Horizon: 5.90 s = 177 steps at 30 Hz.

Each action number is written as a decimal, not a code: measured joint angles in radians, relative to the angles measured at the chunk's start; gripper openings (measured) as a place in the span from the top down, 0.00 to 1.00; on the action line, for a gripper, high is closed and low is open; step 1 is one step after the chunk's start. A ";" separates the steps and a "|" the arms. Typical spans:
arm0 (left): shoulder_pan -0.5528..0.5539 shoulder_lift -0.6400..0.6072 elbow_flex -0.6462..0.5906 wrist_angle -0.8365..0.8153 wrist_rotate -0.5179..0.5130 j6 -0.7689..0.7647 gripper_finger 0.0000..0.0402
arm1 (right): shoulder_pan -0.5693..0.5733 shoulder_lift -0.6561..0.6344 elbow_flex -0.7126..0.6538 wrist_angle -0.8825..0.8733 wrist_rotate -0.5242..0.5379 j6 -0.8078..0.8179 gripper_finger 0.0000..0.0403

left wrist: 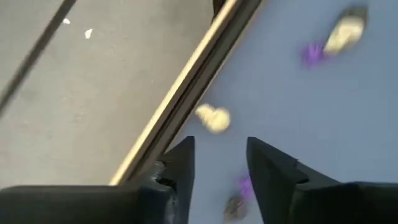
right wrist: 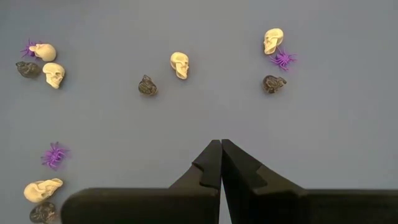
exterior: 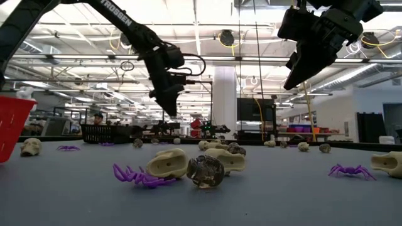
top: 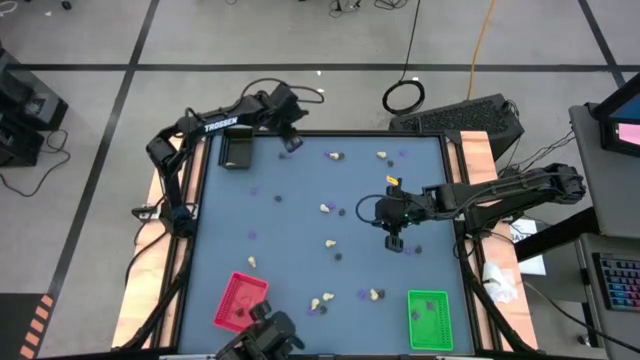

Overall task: Sort Halloween decoration
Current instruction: Put the white skull toy into the black bin, then put the black skull toy into the red bin

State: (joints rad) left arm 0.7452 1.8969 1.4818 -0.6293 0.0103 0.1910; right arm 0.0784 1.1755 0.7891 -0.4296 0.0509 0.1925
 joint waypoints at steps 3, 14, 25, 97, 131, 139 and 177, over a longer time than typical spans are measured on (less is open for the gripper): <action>-0.002 0.014 0.001 0.050 0.010 -0.063 0.56 | 0.000 0.000 0.000 0.000 0.000 0.000 1.00; -0.015 0.164 0.051 0.054 0.015 -0.261 0.40 | 0.000 0.000 0.000 0.003 0.000 0.000 1.00; -0.031 0.271 0.173 -0.025 -0.067 -0.266 0.40 | 0.000 0.000 0.000 0.003 0.000 0.000 1.00; 0.003 -0.229 -0.114 -0.408 -0.230 -0.041 0.82 | 0.000 0.000 0.000 0.015 0.005 -0.048 1.00; 0.277 -0.280 -0.403 -0.174 -0.066 0.009 0.79 | 0.000 0.000 0.000 0.067 0.005 -0.055 1.00; 0.281 -0.279 -0.466 -0.098 -0.067 0.033 0.77 | 0.000 0.000 0.000 0.069 0.005 -0.059 1.00; -0.245 -0.843 -0.814 0.423 -0.136 -0.108 0.99 | -0.131 0.017 -0.261 0.537 0.060 -0.068 1.00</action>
State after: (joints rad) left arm 0.5006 1.0534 0.6675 -0.2067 -0.1258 0.0834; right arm -0.0522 1.1923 0.5282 0.1073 0.1106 0.1247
